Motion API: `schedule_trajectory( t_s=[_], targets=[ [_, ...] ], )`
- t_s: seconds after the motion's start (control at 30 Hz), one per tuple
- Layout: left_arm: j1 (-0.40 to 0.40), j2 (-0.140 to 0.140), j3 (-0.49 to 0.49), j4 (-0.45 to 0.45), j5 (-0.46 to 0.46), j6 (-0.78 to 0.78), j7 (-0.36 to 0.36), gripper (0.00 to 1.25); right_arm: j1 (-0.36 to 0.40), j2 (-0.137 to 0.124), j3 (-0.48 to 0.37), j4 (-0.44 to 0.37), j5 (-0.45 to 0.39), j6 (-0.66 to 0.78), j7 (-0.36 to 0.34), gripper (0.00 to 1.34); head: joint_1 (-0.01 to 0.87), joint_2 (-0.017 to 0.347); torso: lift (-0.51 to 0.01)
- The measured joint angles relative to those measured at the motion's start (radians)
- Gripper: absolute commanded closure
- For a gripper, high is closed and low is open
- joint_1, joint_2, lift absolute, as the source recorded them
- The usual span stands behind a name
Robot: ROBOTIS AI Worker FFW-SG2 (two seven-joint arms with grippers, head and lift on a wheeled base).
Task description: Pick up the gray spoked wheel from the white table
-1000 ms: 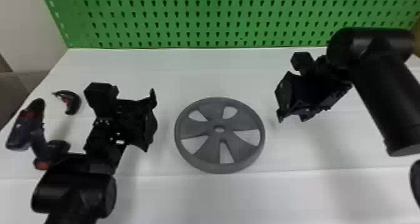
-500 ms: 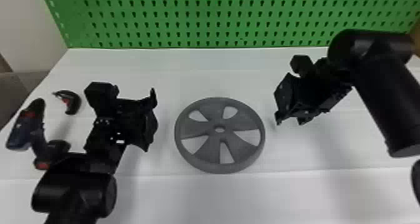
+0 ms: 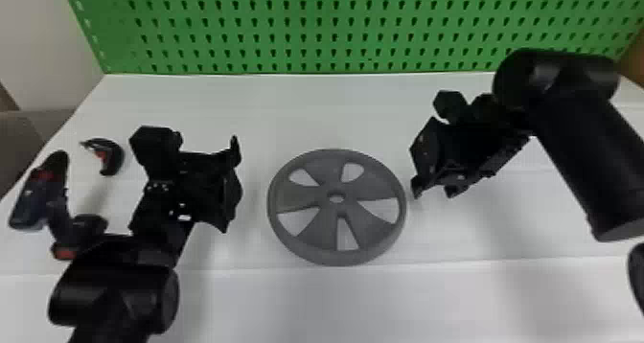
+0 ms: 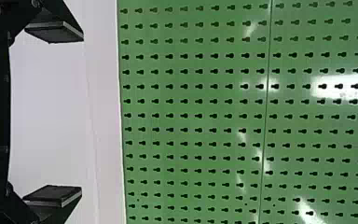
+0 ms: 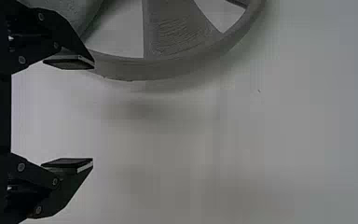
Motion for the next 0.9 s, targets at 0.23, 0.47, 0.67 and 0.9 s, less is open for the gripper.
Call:
schedule_trajectory(
  t_s=[0.23, 0.47, 0.67, 0.9],
  targets=[
    [-0.003, 0.0, -0.002, 0.0, 0.0, 0.001, 0.0, 0.13, -0.016, 0.013, 0.043, 0.005, -0.047, 0.0, 0.0, 0.51, 0.767, 0.035, -0.107],
    [-0.005, 0.0, -0.004, 0.0, 0.0, 0.002, 0.002, 0.13, -0.033, 0.025, 0.103, 0.01, -0.093, 0.0, 0.0, 0.51, 0.767, 0.035, -0.107],
    [-0.007, 0.0, -0.005, 0.0, 0.0, 0.002, 0.005, 0.13, -0.041, 0.033, 0.141, 0.02, -0.135, 0.0, 0.0, 0.51, 0.767, 0.035, -0.107],
    [-0.008, 0.0, -0.006, 0.0, 0.0, 0.002, 0.007, 0.13, -0.047, 0.037, 0.155, 0.037, -0.145, 0.0, 0.0, 0.51, 0.767, 0.035, -0.107]
  ],
)
